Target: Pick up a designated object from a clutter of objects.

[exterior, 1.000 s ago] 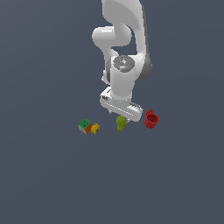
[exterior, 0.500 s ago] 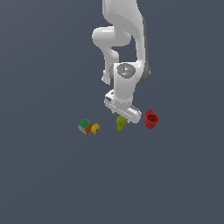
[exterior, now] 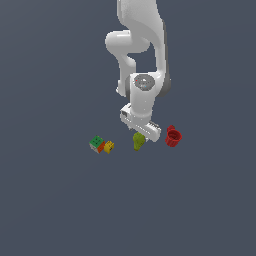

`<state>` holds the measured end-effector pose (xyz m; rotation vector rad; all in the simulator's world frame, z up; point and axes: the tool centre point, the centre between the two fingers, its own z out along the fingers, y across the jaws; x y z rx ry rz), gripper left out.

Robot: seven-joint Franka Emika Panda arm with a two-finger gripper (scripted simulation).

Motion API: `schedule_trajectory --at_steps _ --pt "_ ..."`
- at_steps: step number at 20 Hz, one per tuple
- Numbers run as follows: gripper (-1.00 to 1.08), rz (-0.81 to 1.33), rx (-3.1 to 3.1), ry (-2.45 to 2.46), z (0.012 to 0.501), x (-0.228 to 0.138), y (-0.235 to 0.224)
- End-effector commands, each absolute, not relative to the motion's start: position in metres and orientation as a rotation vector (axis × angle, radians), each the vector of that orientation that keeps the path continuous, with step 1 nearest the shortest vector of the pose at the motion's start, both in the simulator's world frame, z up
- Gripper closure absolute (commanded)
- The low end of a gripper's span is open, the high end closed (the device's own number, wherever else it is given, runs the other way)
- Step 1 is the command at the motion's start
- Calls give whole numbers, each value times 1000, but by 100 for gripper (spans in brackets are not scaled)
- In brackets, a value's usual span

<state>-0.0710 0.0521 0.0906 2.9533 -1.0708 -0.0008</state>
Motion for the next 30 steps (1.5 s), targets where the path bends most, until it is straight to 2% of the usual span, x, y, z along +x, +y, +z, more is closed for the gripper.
schedule_trajectory --at_steps 1,17,18,30 --pt "-92 -1 2953 -1071 87 -71 52" --pt "-92 0 2951 -1076 41 -72 52" --pt "108 0 2951 -1076 41 -72 52" --pt "108 2 2953 -1076 43 -71 52"
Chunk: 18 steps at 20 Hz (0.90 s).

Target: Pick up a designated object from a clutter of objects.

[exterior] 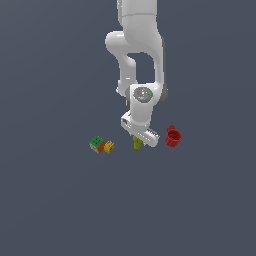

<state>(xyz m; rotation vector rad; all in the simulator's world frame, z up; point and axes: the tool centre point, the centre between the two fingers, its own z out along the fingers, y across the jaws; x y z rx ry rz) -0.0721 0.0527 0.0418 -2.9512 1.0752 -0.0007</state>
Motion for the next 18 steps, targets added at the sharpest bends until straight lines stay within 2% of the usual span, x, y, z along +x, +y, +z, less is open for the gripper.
schedule_trajectory --at_steps 1,9,18 --pt "108 -2 -2951 1075 44 -71 52" --pt "108 -2 -2951 1075 68 -59 42" --pt "108 -1 -2950 1075 130 -30 19"
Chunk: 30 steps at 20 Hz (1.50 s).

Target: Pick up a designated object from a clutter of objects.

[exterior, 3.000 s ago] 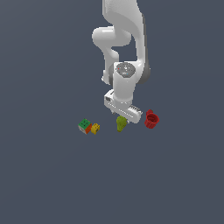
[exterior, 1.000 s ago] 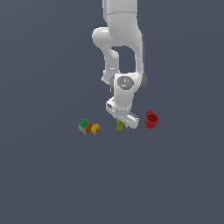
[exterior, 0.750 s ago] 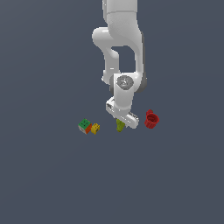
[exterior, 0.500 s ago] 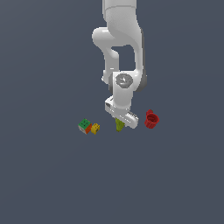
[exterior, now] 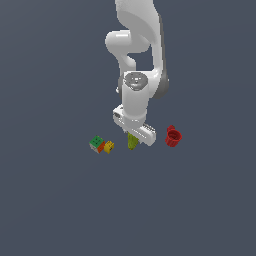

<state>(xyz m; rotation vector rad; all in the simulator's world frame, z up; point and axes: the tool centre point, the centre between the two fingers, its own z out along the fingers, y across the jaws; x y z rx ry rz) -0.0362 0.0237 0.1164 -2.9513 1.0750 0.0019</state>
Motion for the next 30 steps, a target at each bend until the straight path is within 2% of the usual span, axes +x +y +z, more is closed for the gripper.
schedule_trajectory --at_steps 1,17,30 --pt "108 -1 -2950 1075 138 -26 16" --pt "108 0 -2951 1075 277 44 -38" --pt "108 0 -2952 1076 359 90 -69"
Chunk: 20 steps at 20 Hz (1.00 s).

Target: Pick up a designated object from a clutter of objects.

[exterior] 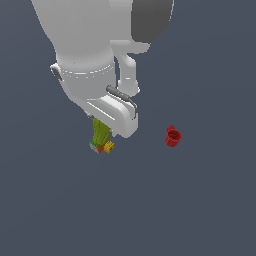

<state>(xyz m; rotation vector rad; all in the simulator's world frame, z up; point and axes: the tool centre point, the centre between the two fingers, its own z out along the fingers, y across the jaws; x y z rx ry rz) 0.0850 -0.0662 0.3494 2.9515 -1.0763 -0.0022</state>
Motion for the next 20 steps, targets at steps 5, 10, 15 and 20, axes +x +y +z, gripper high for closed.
schedule_trajectory --at_steps 5,10,15,20 --pt "108 0 2952 -1076 379 102 -77" --pt "108 0 2952 -1076 392 110 -82" --pt "108 0 2952 -1076 398 114 -84" --pt "108 0 2951 -1076 400 115 -85"
